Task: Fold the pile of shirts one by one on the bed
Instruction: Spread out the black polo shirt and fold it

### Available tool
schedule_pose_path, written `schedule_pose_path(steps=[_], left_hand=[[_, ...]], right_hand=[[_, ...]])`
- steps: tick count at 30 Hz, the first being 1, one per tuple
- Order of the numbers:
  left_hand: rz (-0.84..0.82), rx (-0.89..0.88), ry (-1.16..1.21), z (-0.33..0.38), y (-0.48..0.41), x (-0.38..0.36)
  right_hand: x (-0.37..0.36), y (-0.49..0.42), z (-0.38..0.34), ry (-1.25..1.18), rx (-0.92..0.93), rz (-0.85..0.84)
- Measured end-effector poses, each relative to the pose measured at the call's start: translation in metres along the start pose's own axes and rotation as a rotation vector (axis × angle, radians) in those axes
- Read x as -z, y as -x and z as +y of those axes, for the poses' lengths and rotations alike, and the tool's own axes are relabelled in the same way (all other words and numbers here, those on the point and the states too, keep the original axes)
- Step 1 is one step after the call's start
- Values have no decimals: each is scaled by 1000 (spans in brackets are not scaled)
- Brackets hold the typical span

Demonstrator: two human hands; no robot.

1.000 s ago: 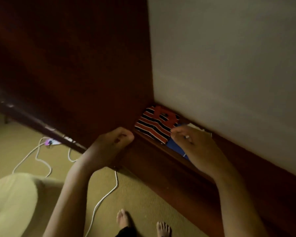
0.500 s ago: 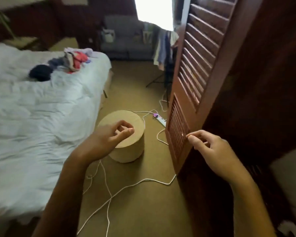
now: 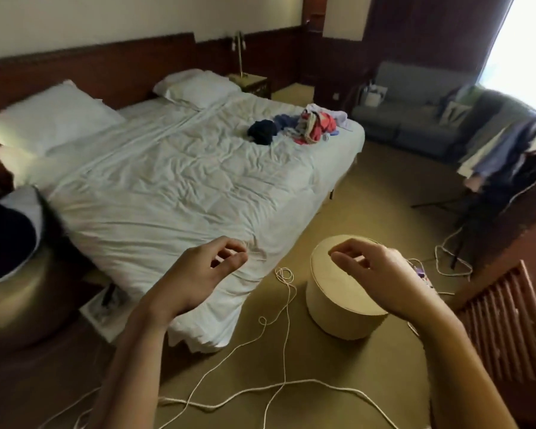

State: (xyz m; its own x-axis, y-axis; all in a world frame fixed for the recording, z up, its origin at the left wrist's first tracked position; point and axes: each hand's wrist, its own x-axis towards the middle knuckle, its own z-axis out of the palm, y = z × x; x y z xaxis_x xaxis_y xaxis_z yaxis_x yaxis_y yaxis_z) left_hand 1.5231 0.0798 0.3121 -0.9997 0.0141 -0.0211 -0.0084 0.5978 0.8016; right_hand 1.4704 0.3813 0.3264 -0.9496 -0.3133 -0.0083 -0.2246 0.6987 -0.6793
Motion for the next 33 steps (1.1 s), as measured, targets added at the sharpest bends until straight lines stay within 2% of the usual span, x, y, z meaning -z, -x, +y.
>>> schedule_pose_path(steps=[9,15,20,29,33], left_hand=[[69,134,26,-42,-141,12],[182,206,73,-35,-259,13],[204,232,81,-38,-335,17],[293,293,104,-84,-470,56],[283,307,102,-112,-535,85]], right_hand=[[14,-186,40,102,112,-82],[44,-331,69,146,184,-168],[59,-437,72,177,259,-219],[31,-611,59,205,355,-307],[14,-693,45,264,371,-336]])
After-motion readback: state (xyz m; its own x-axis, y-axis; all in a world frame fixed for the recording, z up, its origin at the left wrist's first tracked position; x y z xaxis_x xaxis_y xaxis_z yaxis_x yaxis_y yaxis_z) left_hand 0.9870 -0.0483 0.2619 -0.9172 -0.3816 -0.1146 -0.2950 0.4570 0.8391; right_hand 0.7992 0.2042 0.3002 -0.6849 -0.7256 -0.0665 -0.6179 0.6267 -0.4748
